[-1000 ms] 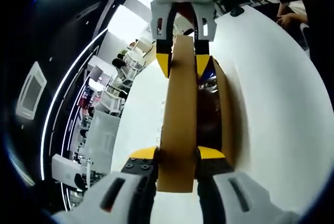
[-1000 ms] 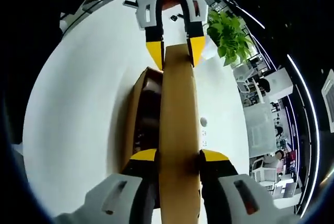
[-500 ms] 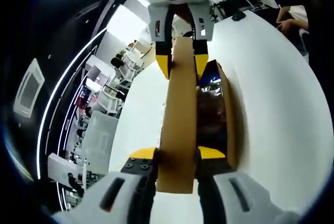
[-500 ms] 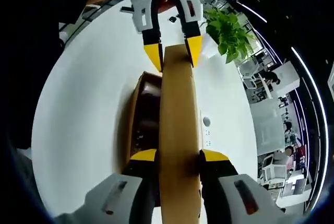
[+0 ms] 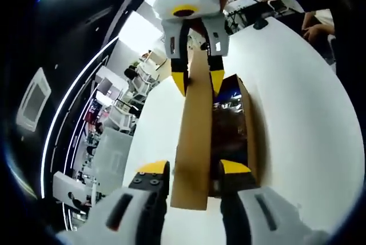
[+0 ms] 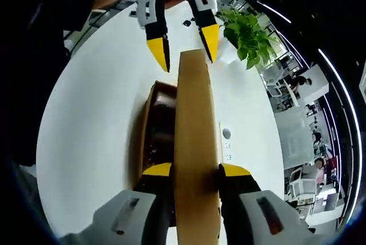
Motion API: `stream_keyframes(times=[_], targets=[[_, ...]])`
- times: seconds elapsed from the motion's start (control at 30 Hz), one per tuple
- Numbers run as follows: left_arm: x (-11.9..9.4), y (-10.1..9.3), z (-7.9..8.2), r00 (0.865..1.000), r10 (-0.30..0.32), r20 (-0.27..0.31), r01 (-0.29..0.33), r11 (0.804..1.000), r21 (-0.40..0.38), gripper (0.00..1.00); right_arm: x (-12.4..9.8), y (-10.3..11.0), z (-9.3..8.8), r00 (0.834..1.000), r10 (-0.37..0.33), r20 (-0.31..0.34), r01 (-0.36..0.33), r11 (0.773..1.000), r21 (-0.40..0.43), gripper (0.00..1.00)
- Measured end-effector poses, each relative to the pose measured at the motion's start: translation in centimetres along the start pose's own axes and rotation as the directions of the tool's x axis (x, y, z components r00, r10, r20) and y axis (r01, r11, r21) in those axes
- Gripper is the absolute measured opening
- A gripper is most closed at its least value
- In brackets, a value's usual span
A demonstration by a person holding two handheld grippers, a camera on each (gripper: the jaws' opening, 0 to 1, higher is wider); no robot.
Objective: Operate the shoe box by opening the lid, removing the specified soft item, and placing it in the target area until the item is outside and the box remains undamaged.
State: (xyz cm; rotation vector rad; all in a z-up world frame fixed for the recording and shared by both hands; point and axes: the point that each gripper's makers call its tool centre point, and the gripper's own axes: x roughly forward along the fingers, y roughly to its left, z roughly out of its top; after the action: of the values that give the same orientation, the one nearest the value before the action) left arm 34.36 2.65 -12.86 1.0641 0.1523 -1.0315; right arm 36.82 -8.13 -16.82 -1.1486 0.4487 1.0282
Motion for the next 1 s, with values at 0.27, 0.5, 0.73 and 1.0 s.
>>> stream_keyframes(times=[0.27, 0.5, 0.73, 1.0], targets=[[-2.7, -2.6, 1.5, 0.995, -0.065, 0.081, 0.065, 0.998, -0.003, 0.44, -0.1, 0.0, 0.0, 1.0, 0.0, -0.003, 0.0, 1.0, -0.001, 0.3], [-2.0, -6.2, 0.8, 0.986, -0.126, 0.11, 0.13, 0.991, -0.024, 0.43, -0.1, 0.0, 0.1, 1.0, 0.002, -0.001, -0.002, 1.0, -0.002, 0.3], [1.1, -8.0, -0.5, 0.975, -0.155, 0.162, 0.178, 0.974, -0.139, 0.43, -0.2, 0.0, 0.1, 1.0, 0.002, -0.004, -0.002, 1.0, 0.0, 0.3], [5.0, -9.3, -1.5, 0.955, -0.2, 0.22, 0.241, 0.955, -0.175, 0.41, -0.3, -0.1, 0.2, 1.0, 0.002, 0.002, -0.002, 1.0, 0.005, 0.3]])
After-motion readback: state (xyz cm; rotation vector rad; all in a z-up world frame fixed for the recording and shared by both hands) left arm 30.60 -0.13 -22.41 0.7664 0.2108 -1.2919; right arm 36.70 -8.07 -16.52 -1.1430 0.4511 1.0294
